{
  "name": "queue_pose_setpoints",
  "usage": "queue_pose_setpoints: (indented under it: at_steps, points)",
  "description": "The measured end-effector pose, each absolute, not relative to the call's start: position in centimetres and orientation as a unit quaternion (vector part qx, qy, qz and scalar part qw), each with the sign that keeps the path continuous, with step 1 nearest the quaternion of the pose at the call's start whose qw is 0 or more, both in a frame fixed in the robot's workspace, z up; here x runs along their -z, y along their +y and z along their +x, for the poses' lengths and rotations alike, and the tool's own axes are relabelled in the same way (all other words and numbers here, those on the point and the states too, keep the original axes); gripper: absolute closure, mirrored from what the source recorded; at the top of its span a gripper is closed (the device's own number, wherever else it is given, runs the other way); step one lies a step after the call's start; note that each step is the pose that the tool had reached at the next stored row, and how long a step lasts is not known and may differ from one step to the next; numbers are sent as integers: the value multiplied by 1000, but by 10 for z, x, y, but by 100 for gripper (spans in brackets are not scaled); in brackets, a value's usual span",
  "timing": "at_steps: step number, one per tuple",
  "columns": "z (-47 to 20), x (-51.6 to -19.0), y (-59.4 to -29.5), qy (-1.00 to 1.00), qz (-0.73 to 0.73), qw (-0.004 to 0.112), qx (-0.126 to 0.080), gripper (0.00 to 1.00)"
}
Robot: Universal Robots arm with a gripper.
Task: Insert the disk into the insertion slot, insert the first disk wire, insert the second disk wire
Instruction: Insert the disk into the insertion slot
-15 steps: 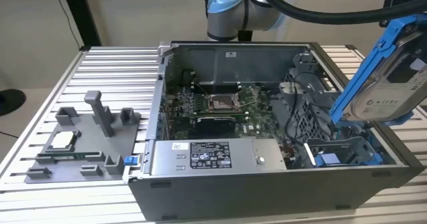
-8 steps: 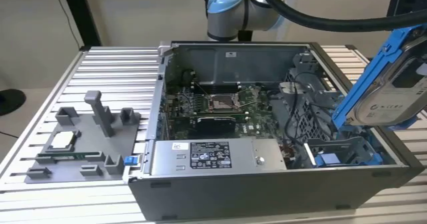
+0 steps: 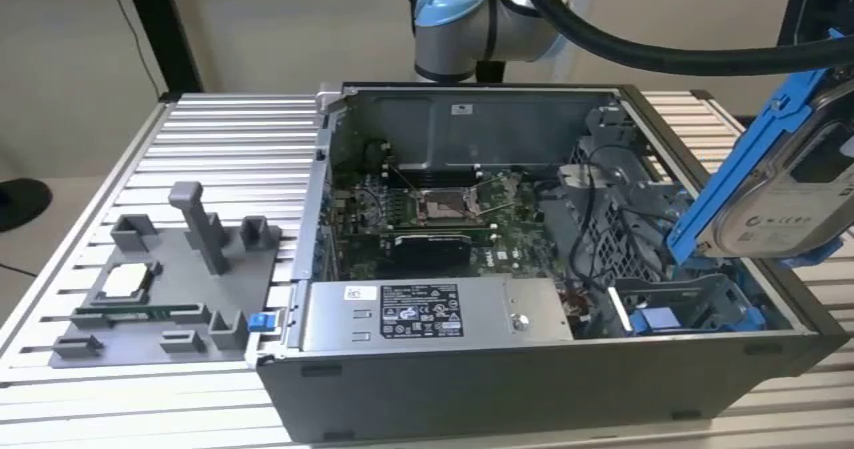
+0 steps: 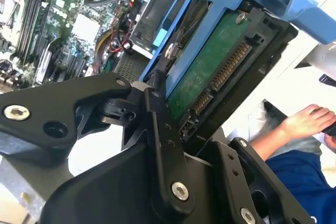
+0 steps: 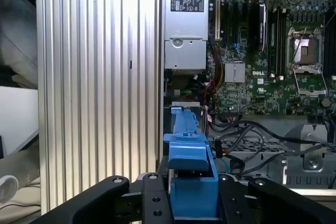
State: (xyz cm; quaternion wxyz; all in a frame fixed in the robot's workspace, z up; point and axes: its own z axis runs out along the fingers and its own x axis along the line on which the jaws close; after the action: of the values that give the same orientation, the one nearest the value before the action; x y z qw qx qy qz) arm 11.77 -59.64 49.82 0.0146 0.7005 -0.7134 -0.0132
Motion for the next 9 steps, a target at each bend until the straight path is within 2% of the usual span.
queue_pose_setpoints:
  at_steps: [9]
  points:
    - [115,-493,-597,-713,701,14,13,100]
